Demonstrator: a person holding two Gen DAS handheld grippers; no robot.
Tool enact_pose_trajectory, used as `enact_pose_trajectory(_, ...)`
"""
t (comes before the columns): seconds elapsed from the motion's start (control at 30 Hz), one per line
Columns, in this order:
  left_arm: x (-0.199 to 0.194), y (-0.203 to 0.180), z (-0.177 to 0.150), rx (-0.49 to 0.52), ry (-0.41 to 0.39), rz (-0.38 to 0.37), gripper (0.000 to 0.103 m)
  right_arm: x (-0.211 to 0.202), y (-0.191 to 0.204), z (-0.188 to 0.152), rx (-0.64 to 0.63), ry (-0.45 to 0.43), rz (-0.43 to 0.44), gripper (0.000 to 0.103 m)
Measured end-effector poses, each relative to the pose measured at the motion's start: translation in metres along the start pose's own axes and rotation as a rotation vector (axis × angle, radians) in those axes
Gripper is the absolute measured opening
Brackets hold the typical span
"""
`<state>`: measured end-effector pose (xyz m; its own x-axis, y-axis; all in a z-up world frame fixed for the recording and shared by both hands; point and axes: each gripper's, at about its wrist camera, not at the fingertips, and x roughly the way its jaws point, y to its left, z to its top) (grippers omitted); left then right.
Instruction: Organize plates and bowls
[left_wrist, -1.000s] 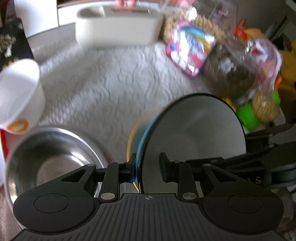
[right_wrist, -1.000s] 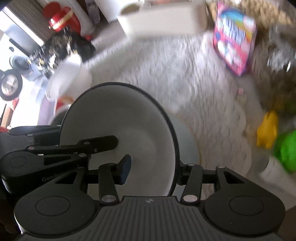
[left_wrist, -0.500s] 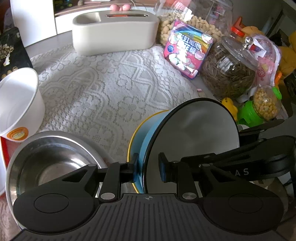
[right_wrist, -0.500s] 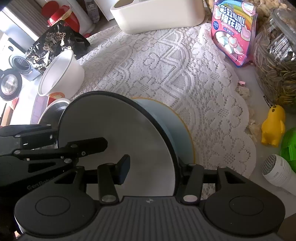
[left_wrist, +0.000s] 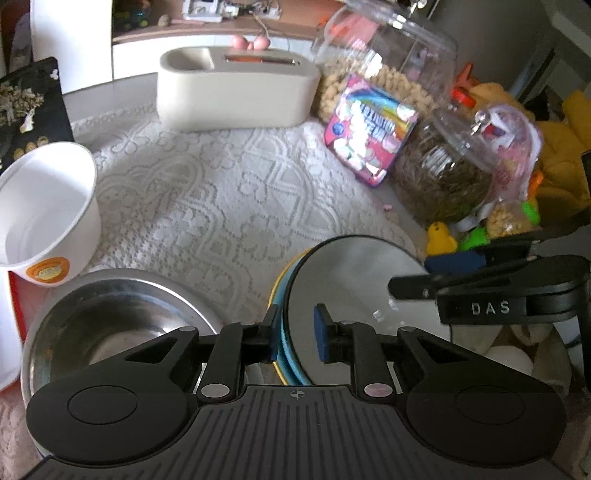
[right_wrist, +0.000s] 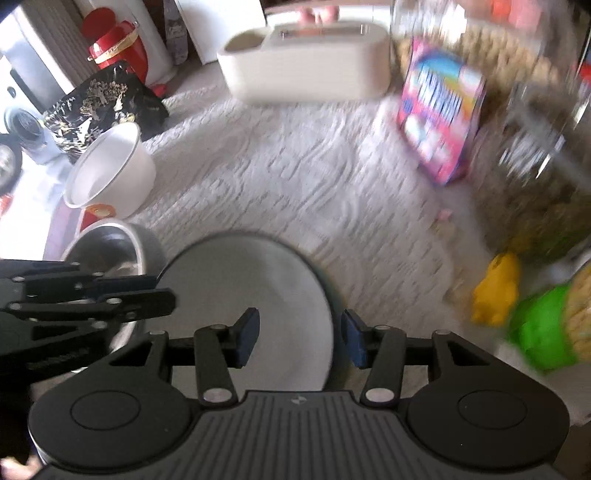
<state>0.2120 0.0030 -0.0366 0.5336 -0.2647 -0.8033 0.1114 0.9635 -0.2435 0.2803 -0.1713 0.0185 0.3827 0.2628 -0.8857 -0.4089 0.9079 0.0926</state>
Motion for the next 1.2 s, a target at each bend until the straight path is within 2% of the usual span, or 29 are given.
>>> enact_pose_trajectory(0.1, -0.01, 0.01, 0.001, -0.02, -0.017, -0.032, 0.021, -0.01, 0.008, 0.005, -0.03, -0.032, -0.041, 0.049)
enact_pose_trajectory(0.2, -0.026, 0.032, 0.007, -0.075, -0.071, -0.051, 0.021, -0.019, 0.021, 0.014, -0.056, -0.051, -0.053, 0.049)
enact_pose_trajectory(0.3, -0.05, 0.067, 0.018, -0.164, -0.176, -0.062, 0.021, -0.023, 0.045, 0.028, -0.092, -0.069, -0.064, 0.051)
enact_pose_trajectory(0.37, -0.067, 0.1, 0.027, -0.236, -0.272, -0.06, 0.021, -0.018, 0.065, 0.04, -0.115, -0.06, -0.062, 0.054)
enact_pose_trajectory(0.43, -0.079, 0.136, 0.034, -0.287, -0.354, -0.009, 0.021, -0.009, 0.084, 0.053, -0.129, -0.037, -0.046, 0.057)
enact_pose_trajectory(0.53, -0.084, 0.191, 0.037, -0.38, -0.401, 0.139, 0.021, 0.006, 0.116, 0.076, -0.143, -0.039, -0.016, 0.057)
enact_pose_trajectory(0.57, -0.082, 0.213, 0.034, -0.447, -0.403, 0.164, 0.021, 0.011, 0.125, 0.084, -0.141, -0.048, -0.01, 0.057)
enact_pose_trajectory(0.63, -0.079, 0.248, 0.027, -0.581, -0.394, 0.152, 0.021, 0.023, 0.14, 0.101, -0.124, -0.065, -0.004, 0.057)
enact_pose_trajectory(0.73, -0.073, 0.274, 0.021, -0.684, -0.385, 0.112, 0.021, 0.041, 0.158, 0.123, -0.091, -0.078, -0.001, 0.057)
enact_pose_trajectory(0.83, -0.063, 0.279, 0.023, -0.679, -0.359, 0.126, 0.022, 0.057, 0.175, 0.138, -0.09, -0.086, 0.013, 0.066)
enact_pose_trajectory(0.93, -0.053, 0.278, 0.021, -0.653, -0.31, 0.14, 0.022, 0.075, 0.192, 0.146, -0.082, -0.099, 0.026, 0.069)
enact_pose_trajectory(1.03, -0.041, 0.276, 0.02, -0.635, -0.273, 0.153, 0.022, 0.101, 0.204, 0.152, -0.057, -0.05, 0.048, 0.07)
enact_pose_trajectory(1.17, -0.03, 0.273, 0.02, -0.608, -0.25, 0.128, 0.023, 0.145, 0.201, 0.153, 0.057, 0.058, 0.062, 0.069)
enact_pose_trajectory(1.2, -0.027, 0.271, 0.021, -0.597, -0.241, 0.124, 0.024, 0.153, 0.2, 0.153, 0.072, 0.075, 0.074, 0.064)
